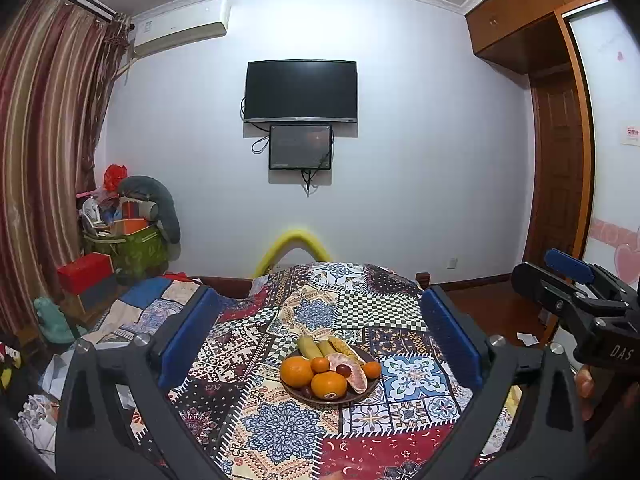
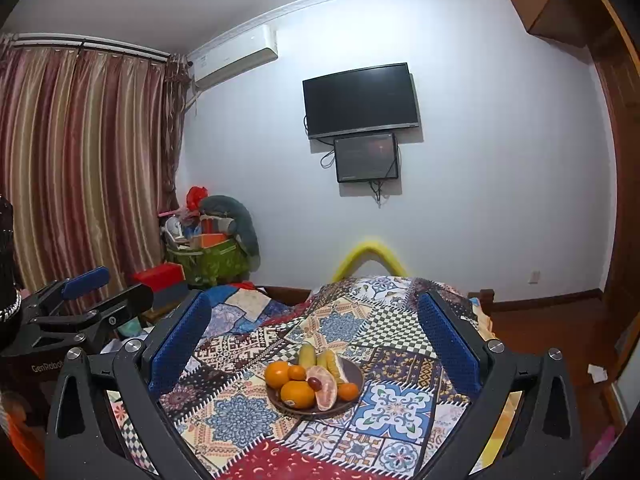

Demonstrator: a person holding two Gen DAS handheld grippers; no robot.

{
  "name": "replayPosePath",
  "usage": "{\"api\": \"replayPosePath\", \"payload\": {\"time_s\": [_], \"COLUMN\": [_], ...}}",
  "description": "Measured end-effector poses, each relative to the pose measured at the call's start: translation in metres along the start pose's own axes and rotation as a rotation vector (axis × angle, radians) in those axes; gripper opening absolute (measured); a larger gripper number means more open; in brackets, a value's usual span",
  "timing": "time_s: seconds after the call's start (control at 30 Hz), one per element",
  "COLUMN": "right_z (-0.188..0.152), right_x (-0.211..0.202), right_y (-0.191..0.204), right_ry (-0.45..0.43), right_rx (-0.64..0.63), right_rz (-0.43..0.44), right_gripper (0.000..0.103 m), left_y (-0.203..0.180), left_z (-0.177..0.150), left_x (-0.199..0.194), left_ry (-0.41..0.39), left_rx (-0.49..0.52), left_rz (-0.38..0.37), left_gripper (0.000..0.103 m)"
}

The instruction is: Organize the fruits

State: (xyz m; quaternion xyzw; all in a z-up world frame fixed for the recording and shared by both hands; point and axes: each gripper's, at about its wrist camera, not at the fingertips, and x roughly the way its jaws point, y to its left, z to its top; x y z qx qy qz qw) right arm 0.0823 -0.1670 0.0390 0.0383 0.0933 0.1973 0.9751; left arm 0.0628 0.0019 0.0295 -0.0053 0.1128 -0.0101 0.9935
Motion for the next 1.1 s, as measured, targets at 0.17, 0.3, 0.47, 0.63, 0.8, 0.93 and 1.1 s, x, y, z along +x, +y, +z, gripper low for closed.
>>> {"api": "replayPosePath", "payload": {"time_s": [0.17, 0.3, 0.47, 0.63, 0.8, 0.93, 1.1], "right_z": [0.0002, 0.0016, 0.0038, 0.0045, 0.0042, 0.0044, 0.0032], "right_x": [-0.0008, -0.0021, -0.0032, -0.0029, -0.003, -0.0028, -0.0005], "right_y": [-0.0003, -0.0017, -0.0027, -0.0023, -0.0028, -0.0025, -0.0042], "right_ry": [0.001, 0.001, -0.002, -0.002, -0.003, -0.002, 0.004], "right_rx": [-0.003, -0.001, 0.001, -0.001, 0.002, 0.001, 0.002], "right_rz": [-0.001, -0.005, -0.01, -0.017, -0.016, -0.018, -0.023], "right_gripper": [0.103, 0.103, 0.103, 0.103, 0.103, 0.103, 0.103], "left_y": [-0.0015, -0.0021, -0.0015, -0.0021, -0.0018, -0.0017, 0.0006], "left_z": [0.0003, 0.0008, 0.001, 0.0009, 0.0009, 0.001, 0.0003], "left_x": [0.0015, 0.0019, 0.0023, 0.0022, 0.0017, 0.0022, 0.0033], "left_ry": [0.005, 0.009, 0.017, 0.013, 0.013, 0.016, 0.017], "left_rx": [0.002, 0.002, -0.01, -0.007, -0.007, -0.008, -0.018], "left_rz": [-0.005, -0.012, -0.025, -0.027, -0.03, -0.025, -0.022], "left_gripper": [0.103, 0.103, 0.103, 0.103, 0.103, 0.103, 0.103]}}
